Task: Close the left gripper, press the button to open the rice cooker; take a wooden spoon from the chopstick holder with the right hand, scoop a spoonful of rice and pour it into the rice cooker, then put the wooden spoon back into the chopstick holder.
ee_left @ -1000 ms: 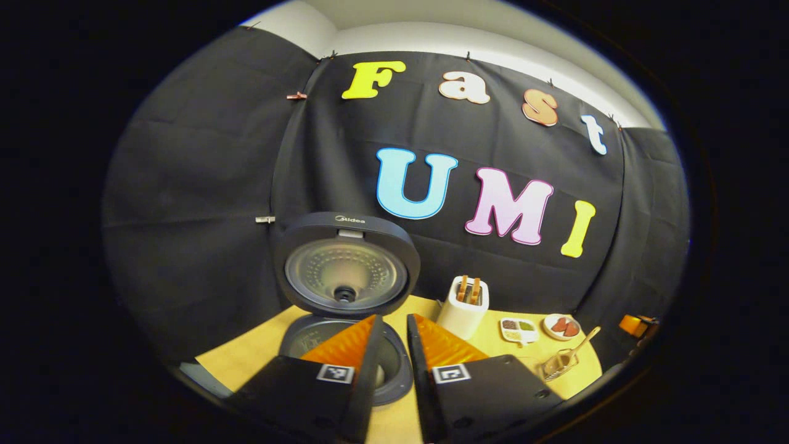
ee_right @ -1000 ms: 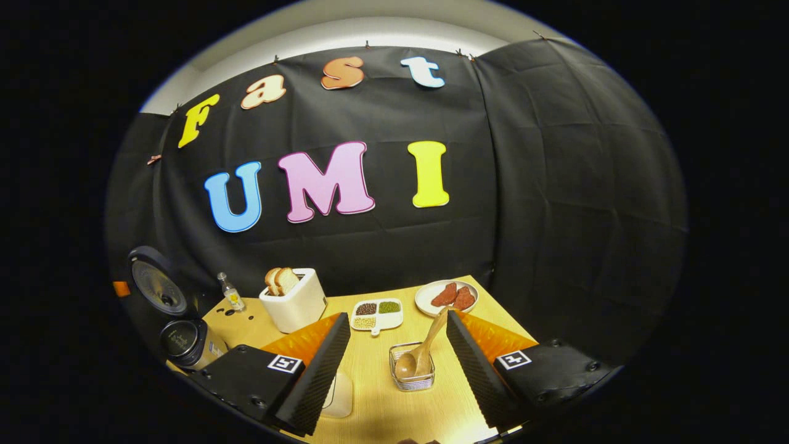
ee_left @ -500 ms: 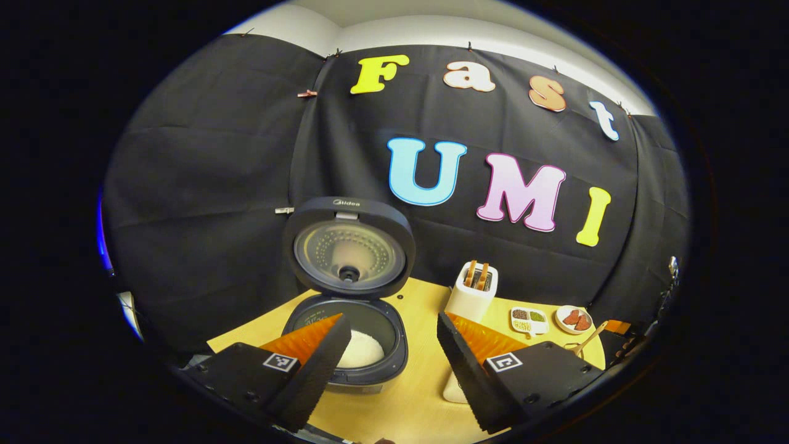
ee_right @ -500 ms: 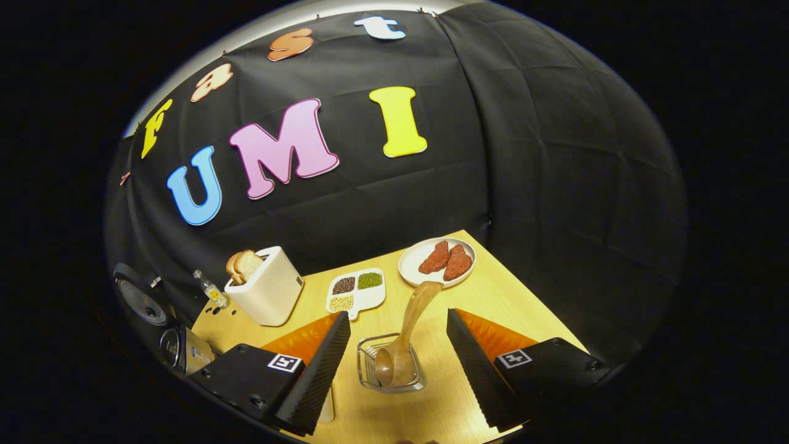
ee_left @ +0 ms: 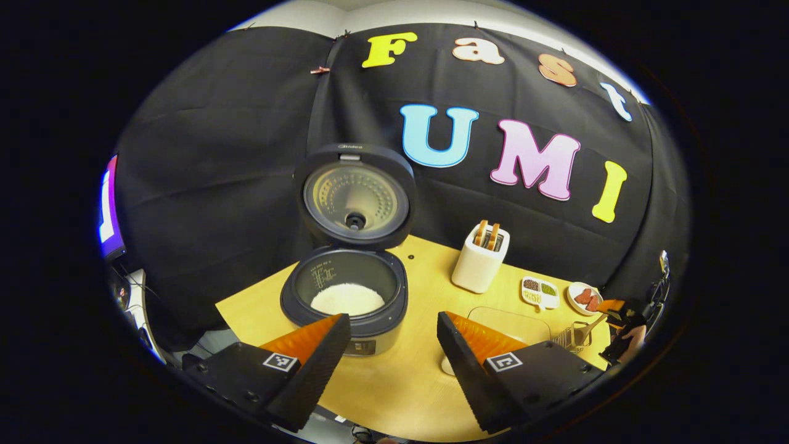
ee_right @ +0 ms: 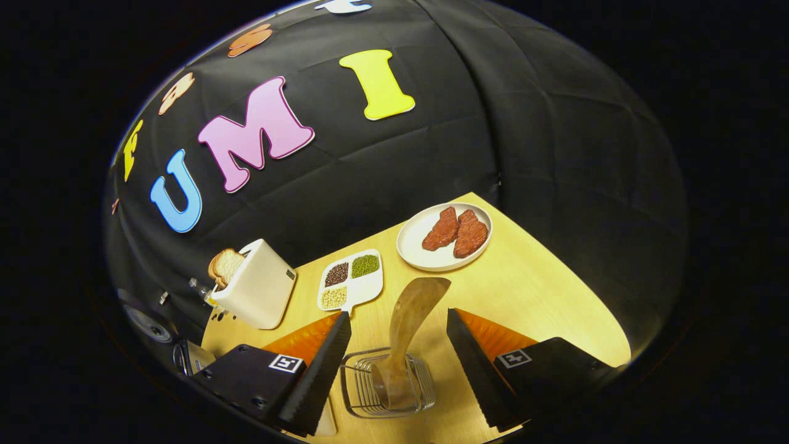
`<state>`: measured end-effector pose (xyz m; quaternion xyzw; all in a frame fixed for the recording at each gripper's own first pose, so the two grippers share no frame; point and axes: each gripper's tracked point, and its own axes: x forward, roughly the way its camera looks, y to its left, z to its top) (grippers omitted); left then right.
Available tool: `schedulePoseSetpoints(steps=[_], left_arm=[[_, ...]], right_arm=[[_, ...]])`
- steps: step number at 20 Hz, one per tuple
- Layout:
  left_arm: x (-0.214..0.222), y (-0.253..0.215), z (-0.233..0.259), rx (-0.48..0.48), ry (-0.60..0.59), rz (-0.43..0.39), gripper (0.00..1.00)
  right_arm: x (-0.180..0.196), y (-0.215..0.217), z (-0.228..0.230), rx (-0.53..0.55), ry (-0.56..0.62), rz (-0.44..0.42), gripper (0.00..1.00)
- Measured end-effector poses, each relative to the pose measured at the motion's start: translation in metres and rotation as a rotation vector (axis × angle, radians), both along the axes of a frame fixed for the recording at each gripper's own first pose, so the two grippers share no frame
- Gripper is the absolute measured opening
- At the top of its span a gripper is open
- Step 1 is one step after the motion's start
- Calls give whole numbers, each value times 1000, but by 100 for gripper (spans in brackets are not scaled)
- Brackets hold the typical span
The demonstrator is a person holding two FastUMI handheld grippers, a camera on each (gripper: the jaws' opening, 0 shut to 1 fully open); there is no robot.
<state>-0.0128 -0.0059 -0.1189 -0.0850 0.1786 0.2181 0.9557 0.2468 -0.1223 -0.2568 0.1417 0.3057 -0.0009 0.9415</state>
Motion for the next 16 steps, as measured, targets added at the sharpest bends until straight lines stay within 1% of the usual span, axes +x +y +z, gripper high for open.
schedulePoseSetpoints(steps=[3, 4, 5, 6, 7, 8, 10, 11, 12, 14, 15, 16], left_arm=[[0, -13, -10, -4, 20, -2, 95], [-1, -17, -13, -3, 24, -1, 95], [-2, -20, -16, -4, 28, -2, 95], [-2, -23, -17, -7, 32, -3, 95], [-4, -27, -21, -12, 36, -5, 95], [-6, -30, -23, -17, 39, -8, 95], [-9, -35, -26, -19, 44, -13, 95], [-11, -35, -28, -19, 47, -13, 95], [-13, -35, -29, -20, 50, -10, 95], [-15, -34, -31, -33, 52, -6, 95], [-16, -35, -32, -40, 49, -9, 95], [-17, -35, -31, -42, 47, -12, 95]], right_arm=[[8, 4, -17, 59, 47, -13, 95], [9, 3, -20, 73, 61, -33, 80], [11, 2, -21, 93, 71, -55, 82], [14, 0, -19, 104, 73, -77, 69], [16, -2, -19, 114, 69, -92, 51], [15, 2, -17, 145, 79, -89, 45], [2, 2, -16, 174, 129, -83, 46], [17, 3, -37, 165, 126, -98, 36], [5, -1, -25, 169, 128, -85, 22], [7, 1, -20, 152, 114, -80, 19], [6, 4, -15, 148, 98, -71, 17], [6, 2, -5, 143, 70, -71, 17]])
